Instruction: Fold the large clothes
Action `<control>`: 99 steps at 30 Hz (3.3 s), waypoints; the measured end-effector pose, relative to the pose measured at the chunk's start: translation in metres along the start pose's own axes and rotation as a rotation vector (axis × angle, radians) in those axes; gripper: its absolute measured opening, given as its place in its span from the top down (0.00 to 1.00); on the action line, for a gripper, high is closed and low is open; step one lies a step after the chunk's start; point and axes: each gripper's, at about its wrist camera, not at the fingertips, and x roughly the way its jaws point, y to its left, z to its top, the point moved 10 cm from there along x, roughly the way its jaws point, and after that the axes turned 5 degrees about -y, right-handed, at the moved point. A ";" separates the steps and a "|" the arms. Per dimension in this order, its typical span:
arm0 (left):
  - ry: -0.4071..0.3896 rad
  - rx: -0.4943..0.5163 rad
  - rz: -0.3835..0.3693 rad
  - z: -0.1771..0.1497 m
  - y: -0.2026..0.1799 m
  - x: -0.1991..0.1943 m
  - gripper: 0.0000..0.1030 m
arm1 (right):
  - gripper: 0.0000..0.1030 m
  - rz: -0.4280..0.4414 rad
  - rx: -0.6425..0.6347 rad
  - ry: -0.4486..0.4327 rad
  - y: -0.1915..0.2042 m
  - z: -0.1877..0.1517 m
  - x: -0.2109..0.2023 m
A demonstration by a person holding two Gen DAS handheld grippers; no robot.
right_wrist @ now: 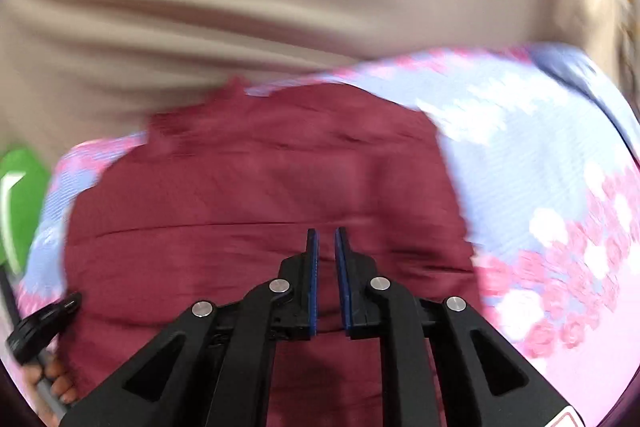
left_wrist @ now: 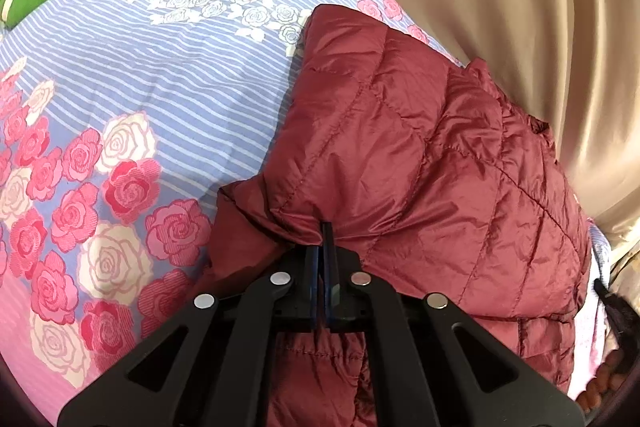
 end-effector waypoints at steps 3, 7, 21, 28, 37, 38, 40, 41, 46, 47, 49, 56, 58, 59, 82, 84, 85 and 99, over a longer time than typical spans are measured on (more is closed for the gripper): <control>0.001 -0.010 -0.012 -0.001 0.000 -0.002 0.99 | 0.87 0.201 -0.122 0.067 0.087 -0.020 0.002; 0.001 -0.026 -0.029 -0.001 0.002 -0.002 0.99 | 0.89 0.318 -0.289 0.163 0.169 -0.065 0.029; 0.005 -0.012 -0.022 -0.001 0.001 -0.001 0.99 | 0.98 -0.118 0.084 0.091 -0.119 -0.026 0.010; 0.005 -0.019 -0.023 0.000 0.000 0.001 0.98 | 0.89 -0.044 -0.112 0.171 -0.060 -0.060 0.014; 0.029 -0.025 -0.052 -0.013 0.021 -0.033 0.98 | 0.69 -0.152 0.004 0.117 -0.113 -0.077 -0.083; 0.037 -0.035 -0.074 -0.018 0.027 -0.047 0.98 | 0.65 -0.150 0.003 0.105 -0.122 -0.085 -0.106; 0.047 -0.043 -0.093 -0.027 0.040 -0.072 0.95 | 0.51 -0.165 -0.005 0.086 -0.142 -0.106 -0.152; 0.055 -0.049 -0.096 -0.034 0.050 -0.090 0.91 | 0.49 -0.176 0.001 0.086 -0.151 -0.119 -0.172; 0.156 -0.120 -0.115 -0.086 0.099 -0.158 0.52 | 0.43 -0.220 0.156 0.117 -0.208 -0.185 -0.248; 0.169 -0.130 -0.140 -0.097 0.103 -0.172 0.52 | 0.43 -0.209 0.196 0.128 -0.215 -0.201 -0.263; 0.190 -0.145 -0.165 -0.115 0.111 -0.195 0.48 | 0.41 -0.169 0.224 0.154 -0.214 -0.223 -0.277; 0.251 -0.123 -0.232 -0.178 0.104 -0.244 0.44 | 0.32 0.111 0.290 0.203 -0.166 -0.258 -0.288; 0.259 -0.135 -0.271 -0.188 0.095 -0.248 0.45 | 0.32 0.143 0.312 0.216 -0.159 -0.265 -0.283; 0.259 -0.139 -0.281 -0.192 0.094 -0.251 0.45 | 0.31 0.158 0.329 0.212 -0.154 -0.267 -0.279; -0.099 -0.005 -0.446 -0.141 0.028 -0.375 0.98 | 0.98 0.305 0.347 -0.263 -0.116 -0.188 -0.357; -0.173 0.010 -0.497 -0.131 0.022 -0.406 0.98 | 0.98 0.340 0.321 -0.404 -0.112 -0.169 -0.399; -0.222 0.015 -0.529 -0.125 0.020 -0.426 0.98 | 0.98 0.354 0.307 -0.476 -0.111 -0.160 -0.424; -0.475 0.138 -0.579 -0.087 -0.002 -0.529 0.97 | 0.98 0.385 0.140 -0.854 -0.085 -0.109 -0.565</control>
